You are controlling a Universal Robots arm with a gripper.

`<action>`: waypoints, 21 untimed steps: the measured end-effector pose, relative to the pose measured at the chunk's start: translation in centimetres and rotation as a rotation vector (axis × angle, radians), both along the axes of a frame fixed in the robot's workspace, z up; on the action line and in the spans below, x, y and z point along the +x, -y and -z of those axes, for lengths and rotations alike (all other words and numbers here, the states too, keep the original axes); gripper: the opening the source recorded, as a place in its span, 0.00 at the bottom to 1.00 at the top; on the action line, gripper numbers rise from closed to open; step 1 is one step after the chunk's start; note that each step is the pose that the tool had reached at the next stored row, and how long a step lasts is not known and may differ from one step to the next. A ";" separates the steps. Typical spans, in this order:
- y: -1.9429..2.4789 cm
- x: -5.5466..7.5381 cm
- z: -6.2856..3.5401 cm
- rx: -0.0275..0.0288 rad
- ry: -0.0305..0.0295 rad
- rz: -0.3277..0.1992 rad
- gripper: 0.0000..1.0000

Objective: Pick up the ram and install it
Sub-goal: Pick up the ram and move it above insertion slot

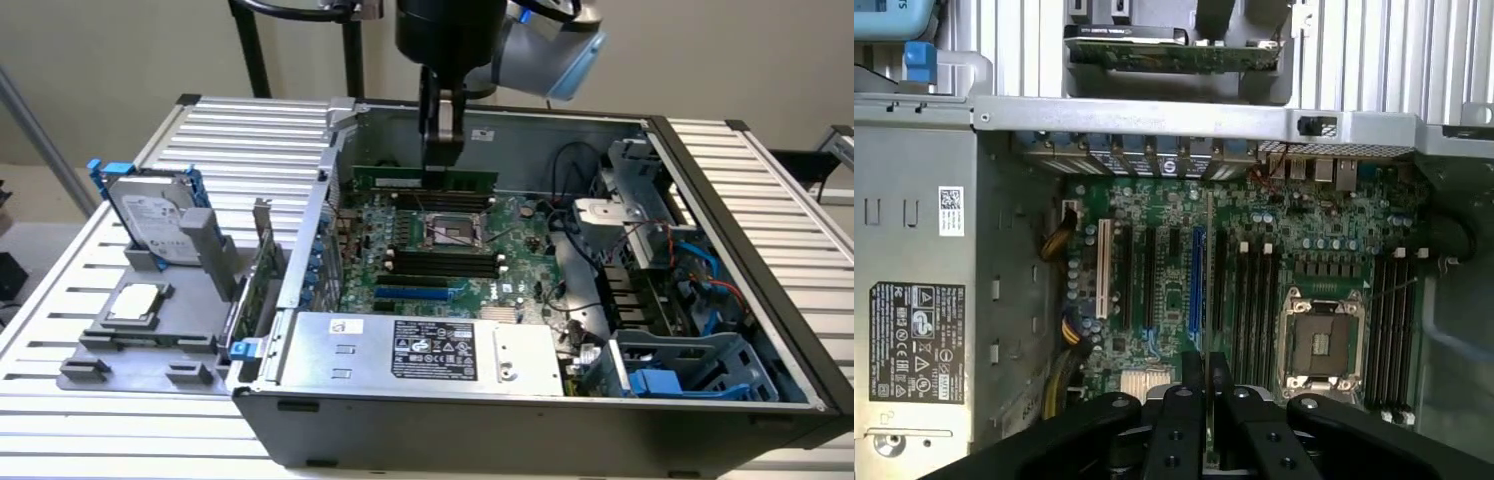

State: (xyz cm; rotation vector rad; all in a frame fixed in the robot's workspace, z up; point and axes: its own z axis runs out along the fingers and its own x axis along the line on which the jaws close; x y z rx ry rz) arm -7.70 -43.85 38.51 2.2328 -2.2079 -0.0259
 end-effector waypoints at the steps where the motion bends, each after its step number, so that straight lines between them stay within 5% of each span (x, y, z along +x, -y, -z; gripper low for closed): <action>1: -0.20 0.2 0.15 0.0013 0.0001 0.000 0.14; 11: -2.24 2.4 1.68 0.0116 0.0001 0.000 0.14; 21: -3.18 3.9 3.38 0.0163 0.0001 0.006 0.14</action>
